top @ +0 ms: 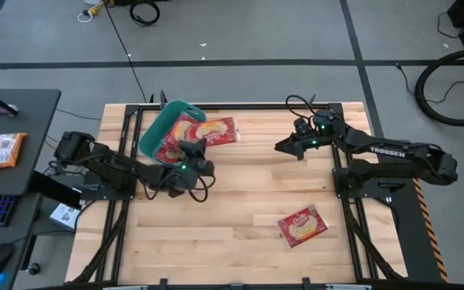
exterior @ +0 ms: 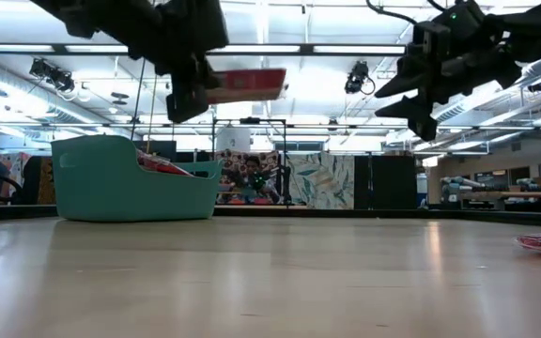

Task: Sort popcorn bags into baskets
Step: Put the red popcorn bag into the green bin

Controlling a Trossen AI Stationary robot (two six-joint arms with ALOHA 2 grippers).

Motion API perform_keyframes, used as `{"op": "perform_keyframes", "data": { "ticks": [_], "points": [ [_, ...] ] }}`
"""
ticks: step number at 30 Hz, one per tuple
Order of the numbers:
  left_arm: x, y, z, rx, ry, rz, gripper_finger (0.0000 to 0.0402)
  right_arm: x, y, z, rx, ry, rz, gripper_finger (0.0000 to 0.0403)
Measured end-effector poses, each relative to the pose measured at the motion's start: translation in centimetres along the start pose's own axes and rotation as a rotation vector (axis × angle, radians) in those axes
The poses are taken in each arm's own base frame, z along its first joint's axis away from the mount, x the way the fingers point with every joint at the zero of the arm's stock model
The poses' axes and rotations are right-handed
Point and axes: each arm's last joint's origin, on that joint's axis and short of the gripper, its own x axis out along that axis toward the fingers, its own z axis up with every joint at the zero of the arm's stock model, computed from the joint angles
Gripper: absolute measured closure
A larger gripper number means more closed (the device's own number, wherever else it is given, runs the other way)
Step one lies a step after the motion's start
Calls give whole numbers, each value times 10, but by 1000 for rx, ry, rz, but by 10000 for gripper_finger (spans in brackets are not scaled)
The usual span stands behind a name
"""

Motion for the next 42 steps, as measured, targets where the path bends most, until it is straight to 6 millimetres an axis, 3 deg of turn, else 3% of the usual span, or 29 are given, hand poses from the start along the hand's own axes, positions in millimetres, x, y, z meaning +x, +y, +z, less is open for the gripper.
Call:
{"op": "perform_keyframes", "data": {
  "ticks": [9,20,28,42],
  "points": [
    [24,-6,-26,-63,125,-34,368,-1,1,-1,1,15,6,249],
    [26,30,-56,-342,187,-168,367,-1,1,-2,-6,19,4,249],
    [34,60,-60,-476,383,-346,367,-1,1,-2,2,20,1,249],
    [67,64,-88,-506,662,-503,367,1,3,-5,-15,37,9,249]
  ]
}}
